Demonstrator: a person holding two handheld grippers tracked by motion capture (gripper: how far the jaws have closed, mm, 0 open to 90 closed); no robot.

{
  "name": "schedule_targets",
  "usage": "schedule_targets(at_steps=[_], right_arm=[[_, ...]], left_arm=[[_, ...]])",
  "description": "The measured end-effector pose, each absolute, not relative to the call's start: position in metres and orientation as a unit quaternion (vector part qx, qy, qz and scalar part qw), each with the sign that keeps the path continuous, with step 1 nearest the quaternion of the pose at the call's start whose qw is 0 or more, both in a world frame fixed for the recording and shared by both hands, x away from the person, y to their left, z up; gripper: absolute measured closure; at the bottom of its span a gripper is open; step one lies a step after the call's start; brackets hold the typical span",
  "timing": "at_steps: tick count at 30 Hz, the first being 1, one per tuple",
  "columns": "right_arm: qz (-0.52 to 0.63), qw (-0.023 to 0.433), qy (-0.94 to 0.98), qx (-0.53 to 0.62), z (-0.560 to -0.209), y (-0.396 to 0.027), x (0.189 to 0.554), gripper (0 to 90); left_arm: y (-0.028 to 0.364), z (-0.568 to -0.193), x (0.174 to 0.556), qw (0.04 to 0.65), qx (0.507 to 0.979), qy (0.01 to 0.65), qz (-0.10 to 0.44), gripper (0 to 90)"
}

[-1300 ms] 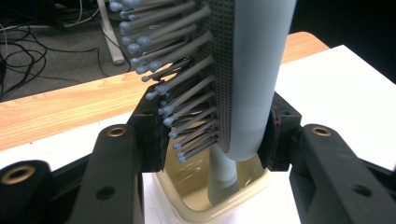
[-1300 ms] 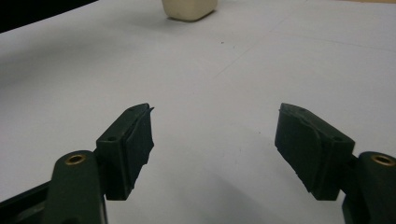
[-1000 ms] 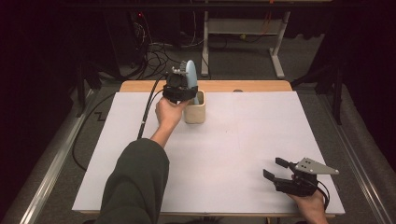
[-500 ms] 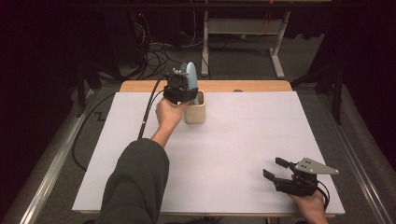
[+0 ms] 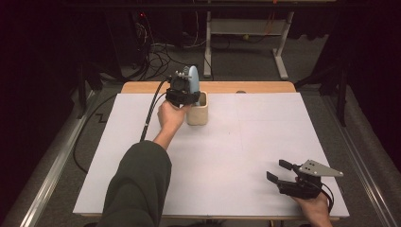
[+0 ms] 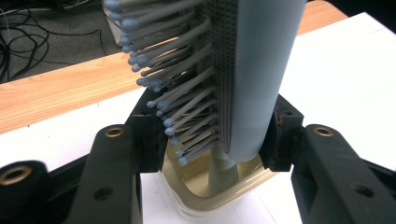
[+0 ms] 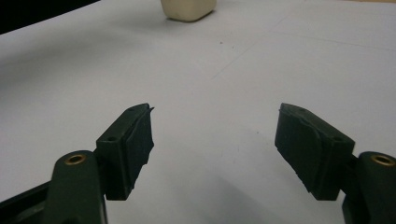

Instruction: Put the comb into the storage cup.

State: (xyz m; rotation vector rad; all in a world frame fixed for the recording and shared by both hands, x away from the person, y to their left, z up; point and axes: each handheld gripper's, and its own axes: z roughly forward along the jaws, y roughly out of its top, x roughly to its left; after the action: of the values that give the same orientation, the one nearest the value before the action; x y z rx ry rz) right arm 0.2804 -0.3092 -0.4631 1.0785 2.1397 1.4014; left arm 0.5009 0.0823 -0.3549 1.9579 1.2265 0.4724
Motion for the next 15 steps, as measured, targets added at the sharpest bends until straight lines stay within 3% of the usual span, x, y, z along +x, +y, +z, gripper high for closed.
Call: schedule_targets(at_steps=[15], right_arm=[[0.496, 0.182, 0.757, 0.384, -0.4631, -0.3091, 0.2805, 28.2]], left_arm=[[0.0847, -0.3544, 0.4996, 0.366, 0.772, 0.481, 0.198, 43.7]])
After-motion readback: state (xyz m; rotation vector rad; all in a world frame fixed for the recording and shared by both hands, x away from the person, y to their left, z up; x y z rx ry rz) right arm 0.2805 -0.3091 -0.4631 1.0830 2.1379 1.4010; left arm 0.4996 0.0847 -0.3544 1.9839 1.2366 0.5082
